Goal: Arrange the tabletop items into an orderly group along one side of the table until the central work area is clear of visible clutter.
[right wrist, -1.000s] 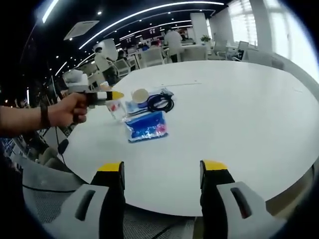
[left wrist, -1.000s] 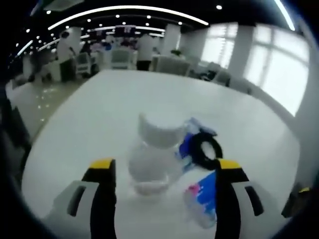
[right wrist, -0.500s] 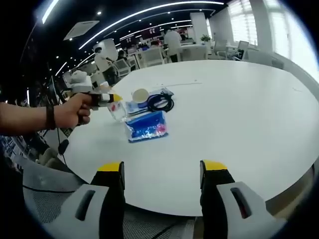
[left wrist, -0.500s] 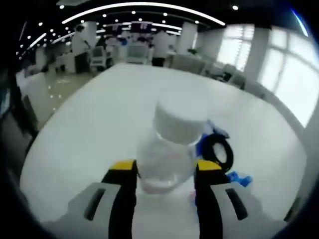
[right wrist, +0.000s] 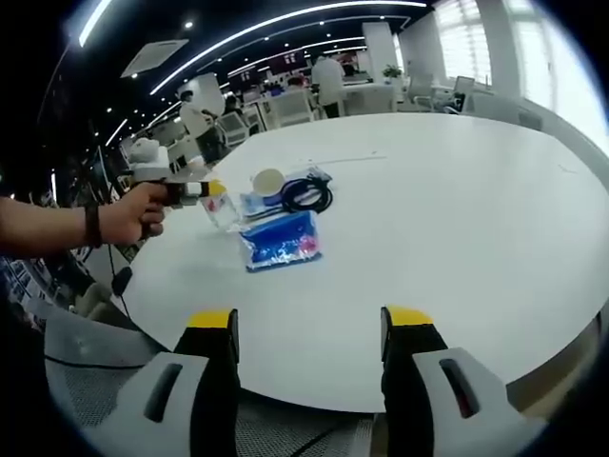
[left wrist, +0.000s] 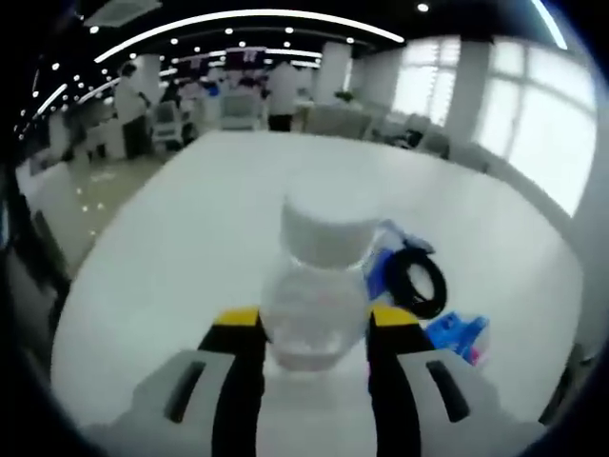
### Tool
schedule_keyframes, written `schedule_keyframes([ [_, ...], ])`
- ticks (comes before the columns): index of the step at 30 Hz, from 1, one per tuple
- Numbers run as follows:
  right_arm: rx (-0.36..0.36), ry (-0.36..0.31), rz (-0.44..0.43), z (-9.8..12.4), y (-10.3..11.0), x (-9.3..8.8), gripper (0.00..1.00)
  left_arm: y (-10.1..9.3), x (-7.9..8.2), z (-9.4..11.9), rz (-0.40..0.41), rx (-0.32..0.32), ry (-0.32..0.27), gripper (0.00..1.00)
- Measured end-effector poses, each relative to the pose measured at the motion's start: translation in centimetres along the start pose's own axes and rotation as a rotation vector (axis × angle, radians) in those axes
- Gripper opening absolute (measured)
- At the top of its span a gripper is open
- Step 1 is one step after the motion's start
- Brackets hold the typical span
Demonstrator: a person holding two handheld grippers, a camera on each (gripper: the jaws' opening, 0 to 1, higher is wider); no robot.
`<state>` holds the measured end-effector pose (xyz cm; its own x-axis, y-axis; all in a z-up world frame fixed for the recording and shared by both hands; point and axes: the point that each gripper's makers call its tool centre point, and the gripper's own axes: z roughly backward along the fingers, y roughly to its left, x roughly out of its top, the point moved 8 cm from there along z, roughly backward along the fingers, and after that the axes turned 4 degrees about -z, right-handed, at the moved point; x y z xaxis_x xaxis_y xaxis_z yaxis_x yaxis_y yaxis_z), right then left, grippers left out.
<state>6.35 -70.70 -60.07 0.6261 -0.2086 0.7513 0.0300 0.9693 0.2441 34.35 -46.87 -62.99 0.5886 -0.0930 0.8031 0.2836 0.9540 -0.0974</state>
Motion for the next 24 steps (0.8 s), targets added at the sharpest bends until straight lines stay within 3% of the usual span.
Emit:
schedule_keyframes([
  [4, -0.001, 0.0, -0.004, 0.0, 0.0, 0.0, 0.6, 0.5, 0.1, -0.2, 0.033, -0.013, -0.008, 0.38],
  [6, 0.001, 0.003, -0.007, 0.0, 0.0, 0.0, 0.6, 0.8, 0.0, -0.1, -0.047, -0.048, -0.016, 0.38],
  [10, 0.002, 0.006, -0.007, -0.1, 0.0, 0.0, 0.6, 2.1, 0.5, 0.0, -0.094, -0.076, -0.009, 0.38],
  [11, 0.003, 0.007, -0.006, -0.1, 0.0, 0.0, 0.6, 2.4, 0.5, 0.0, -0.141, -0.066, -0.006, 0.38],
  [18, 0.0, 0.023, -0.001, -0.1, -0.1, -0.1, 0.6, 7.1, 2.0, -0.8, -0.13, -0.003, -0.01, 0.38],
  [24, 0.004, 0.042, 0.012, -0.3, 0.1, -0.4, 0.6, 8.7, 2.7, -1.7, -0.104, 0.014, -0.034, 0.38],
])
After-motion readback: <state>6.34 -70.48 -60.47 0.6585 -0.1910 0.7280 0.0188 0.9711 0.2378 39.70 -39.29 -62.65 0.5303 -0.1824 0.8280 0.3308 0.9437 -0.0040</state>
